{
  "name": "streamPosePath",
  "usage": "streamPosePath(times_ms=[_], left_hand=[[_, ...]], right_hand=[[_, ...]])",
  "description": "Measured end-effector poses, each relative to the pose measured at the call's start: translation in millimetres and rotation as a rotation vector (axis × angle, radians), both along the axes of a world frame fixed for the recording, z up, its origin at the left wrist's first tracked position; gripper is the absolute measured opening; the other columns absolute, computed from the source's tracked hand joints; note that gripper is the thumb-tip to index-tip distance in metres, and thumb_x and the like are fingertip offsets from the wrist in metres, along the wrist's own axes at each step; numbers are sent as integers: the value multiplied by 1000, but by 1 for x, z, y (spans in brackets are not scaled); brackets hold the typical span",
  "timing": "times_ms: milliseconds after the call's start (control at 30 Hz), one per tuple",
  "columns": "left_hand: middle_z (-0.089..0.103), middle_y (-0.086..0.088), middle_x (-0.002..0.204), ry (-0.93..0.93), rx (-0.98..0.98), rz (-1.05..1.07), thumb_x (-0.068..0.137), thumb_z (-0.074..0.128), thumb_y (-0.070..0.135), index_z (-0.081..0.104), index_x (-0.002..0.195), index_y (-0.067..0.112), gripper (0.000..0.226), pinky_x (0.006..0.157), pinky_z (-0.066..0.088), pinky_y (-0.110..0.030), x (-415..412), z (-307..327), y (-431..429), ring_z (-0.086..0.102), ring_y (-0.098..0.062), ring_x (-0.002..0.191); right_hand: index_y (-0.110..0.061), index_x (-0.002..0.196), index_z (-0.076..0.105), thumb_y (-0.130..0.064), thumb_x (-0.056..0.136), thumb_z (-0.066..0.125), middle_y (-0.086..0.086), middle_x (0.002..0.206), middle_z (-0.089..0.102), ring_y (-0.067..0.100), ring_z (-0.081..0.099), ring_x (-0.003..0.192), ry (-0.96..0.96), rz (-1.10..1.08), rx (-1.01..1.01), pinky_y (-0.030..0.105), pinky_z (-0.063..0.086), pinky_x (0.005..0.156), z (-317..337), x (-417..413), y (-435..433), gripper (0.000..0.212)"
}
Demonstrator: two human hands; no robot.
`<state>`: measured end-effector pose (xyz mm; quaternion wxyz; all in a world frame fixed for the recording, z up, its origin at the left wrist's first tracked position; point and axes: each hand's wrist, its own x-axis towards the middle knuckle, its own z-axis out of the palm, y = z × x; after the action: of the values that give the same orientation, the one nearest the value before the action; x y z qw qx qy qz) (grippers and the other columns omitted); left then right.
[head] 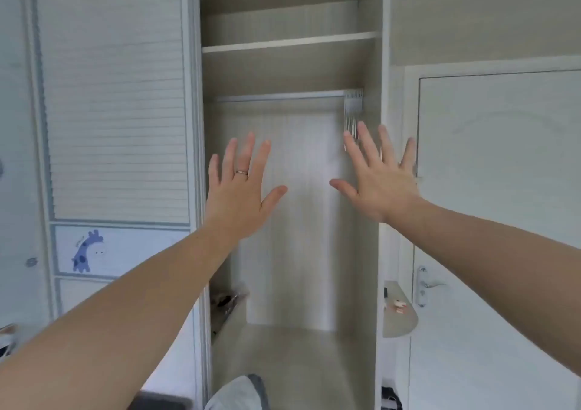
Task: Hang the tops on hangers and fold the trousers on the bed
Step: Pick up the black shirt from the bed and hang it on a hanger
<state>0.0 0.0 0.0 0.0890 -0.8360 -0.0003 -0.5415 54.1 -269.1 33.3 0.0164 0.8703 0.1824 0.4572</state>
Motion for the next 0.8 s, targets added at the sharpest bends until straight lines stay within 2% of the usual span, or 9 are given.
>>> streamPosePath(times_ms=[100, 200, 300, 467, 600, 800], left_hand=[[2, -2, 170, -1, -30, 16, 98, 19, 72, 3, 162, 28, 79, 121, 10, -60, -19, -21, 23, 5, -33, 155], [1, -2, 170, 26, -54, 68, 98, 21, 71, 3, 162, 28, 80, 121, 9, -61, -44, -56, 58, 3, -33, 155], [1, -1, 170, 85, -99, 146, 97, 22, 71, 6, 162, 26, 80, 121, 8, -61, -77, -90, 82, 3, -33, 155], [-4, 1, 170, 223, -209, 351, 97, 17, 73, -1, 162, 30, 80, 122, 6, -61, -129, -154, 110, -1, -32, 156], [-3, 0, 170, 307, -287, 583, 97, 17, 73, -2, 162, 29, 81, 122, 6, -61, -169, -205, 122, -1, -32, 156], [-5, 4, 170, 342, -469, 889, 96, 18, 74, -4, 161, 32, 81, 123, 5, -59, -238, -267, 90, -4, -30, 156]], right_hand=[[-30, 157, -18, -80, 91, 1, -3, 167, -22, 31, -15, 154, 11, 51, -28, 72, 3, 116, -20, 1, 29, 85], [-28, 159, -15, -78, 93, 4, -2, 167, -21, 31, -12, 155, 8, 187, -69, 72, 6, 116, -58, 12, 74, 85], [-28, 160, -8, -79, 90, 6, -2, 169, -15, 32, -7, 155, 82, 360, -82, 72, 5, 116, -90, 17, 122, 88], [-29, 159, -9, -81, 90, 8, -5, 168, -16, 30, -8, 155, 185, 623, -170, 73, 8, 114, -151, 17, 202, 88], [-31, 158, -16, -81, 90, 4, -5, 166, -23, 28, -15, 154, 226, 809, -276, 70, 2, 117, -196, 9, 253, 87], [-32, 157, -16, -80, 91, 8, -6, 167, -21, 28, -14, 154, 298, 1159, -444, 69, -1, 118, -256, -35, 299, 85]])
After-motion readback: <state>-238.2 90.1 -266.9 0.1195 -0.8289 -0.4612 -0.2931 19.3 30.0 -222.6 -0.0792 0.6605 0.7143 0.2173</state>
